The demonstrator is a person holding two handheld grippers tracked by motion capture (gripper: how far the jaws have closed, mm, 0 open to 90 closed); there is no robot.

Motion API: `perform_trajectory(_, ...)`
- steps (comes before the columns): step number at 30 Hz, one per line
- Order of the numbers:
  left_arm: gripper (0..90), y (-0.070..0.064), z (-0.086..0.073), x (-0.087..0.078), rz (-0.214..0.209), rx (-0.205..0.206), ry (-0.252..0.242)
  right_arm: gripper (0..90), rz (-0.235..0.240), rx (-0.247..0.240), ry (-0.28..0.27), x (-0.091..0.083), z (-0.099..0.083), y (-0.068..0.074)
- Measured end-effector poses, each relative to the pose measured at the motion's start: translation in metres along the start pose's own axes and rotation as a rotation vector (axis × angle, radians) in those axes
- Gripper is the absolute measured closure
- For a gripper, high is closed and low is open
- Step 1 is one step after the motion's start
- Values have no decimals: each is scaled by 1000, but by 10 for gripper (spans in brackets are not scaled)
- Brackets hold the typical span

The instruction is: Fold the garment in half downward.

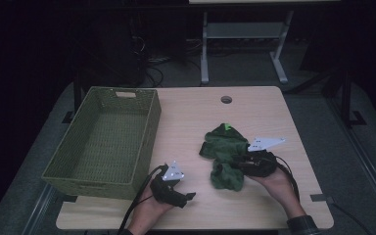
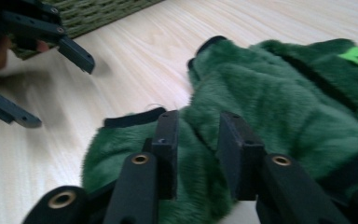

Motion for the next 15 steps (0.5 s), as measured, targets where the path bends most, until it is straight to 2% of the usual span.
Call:
perform_trajectory(6, 257, 7, 17, 4, -13, 7, -4, 598, -29, 9, 13, -7, 6, -12)
perform_trajectory(8, 306, 10, 27, 5, -16, 24, -15, 594, -37, 19, -7, -9, 8, -17)
perform_trajectory(10, 339, 13, 35, 7, -25, 18, -20, 588, -55, 25, 4, -9, 11, -22)
perform_trajectory(13, 394, 19, 49, 12, -30, 19, -26, 585, -71, 23, -18, -13, 15, -31)
perform_trajectory(15, 423, 22, 58, 15, -30, 22, -30, 580, -72, 43, -22, -14, 17, -37)
Point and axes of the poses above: each handheld gripper's, and its own axes: x roughly forward along the jaws, z roughly out of its top, y roughly to its left, the point moved 3 cm from there along x, roughly forward along the jaws, and after that the axes turned 7 degrees about z, right-handed, at the moved point
